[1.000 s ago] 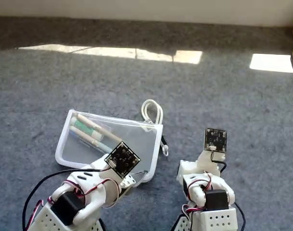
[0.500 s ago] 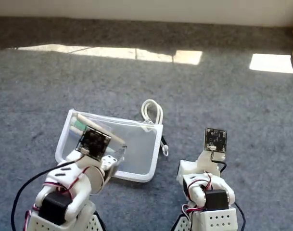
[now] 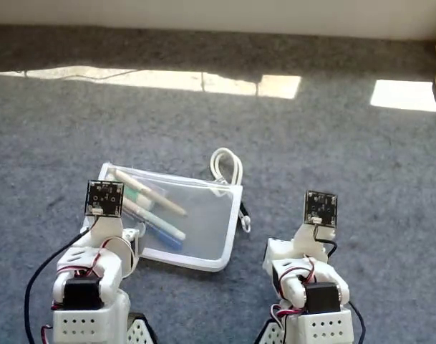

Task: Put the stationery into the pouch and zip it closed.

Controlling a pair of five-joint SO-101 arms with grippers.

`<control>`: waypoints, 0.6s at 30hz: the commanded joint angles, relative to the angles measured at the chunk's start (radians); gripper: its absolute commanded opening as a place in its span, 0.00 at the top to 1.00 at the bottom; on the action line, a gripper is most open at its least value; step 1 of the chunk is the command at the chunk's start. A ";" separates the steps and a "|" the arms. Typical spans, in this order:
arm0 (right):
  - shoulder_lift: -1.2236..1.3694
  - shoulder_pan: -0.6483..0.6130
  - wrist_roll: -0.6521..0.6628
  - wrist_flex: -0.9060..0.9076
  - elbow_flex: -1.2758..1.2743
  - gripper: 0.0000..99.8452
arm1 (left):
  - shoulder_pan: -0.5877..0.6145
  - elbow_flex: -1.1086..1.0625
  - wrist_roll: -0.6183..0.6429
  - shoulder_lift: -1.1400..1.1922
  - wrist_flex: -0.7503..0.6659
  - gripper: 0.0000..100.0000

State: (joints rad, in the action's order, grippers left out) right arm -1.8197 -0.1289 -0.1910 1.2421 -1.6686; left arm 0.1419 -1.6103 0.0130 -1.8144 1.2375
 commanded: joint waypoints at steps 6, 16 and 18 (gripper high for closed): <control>-0.016 0.010 -0.006 0.007 -0.125 0.74 | 0.030 -0.084 0.002 -0.010 -0.005 0.80; -0.016 0.010 -0.006 0.007 -0.125 0.74 | 0.030 -0.085 0.002 -0.007 0.003 0.80; -0.016 0.010 -0.006 0.007 -0.125 0.74 | 0.028 -0.085 0.002 -0.007 0.005 0.80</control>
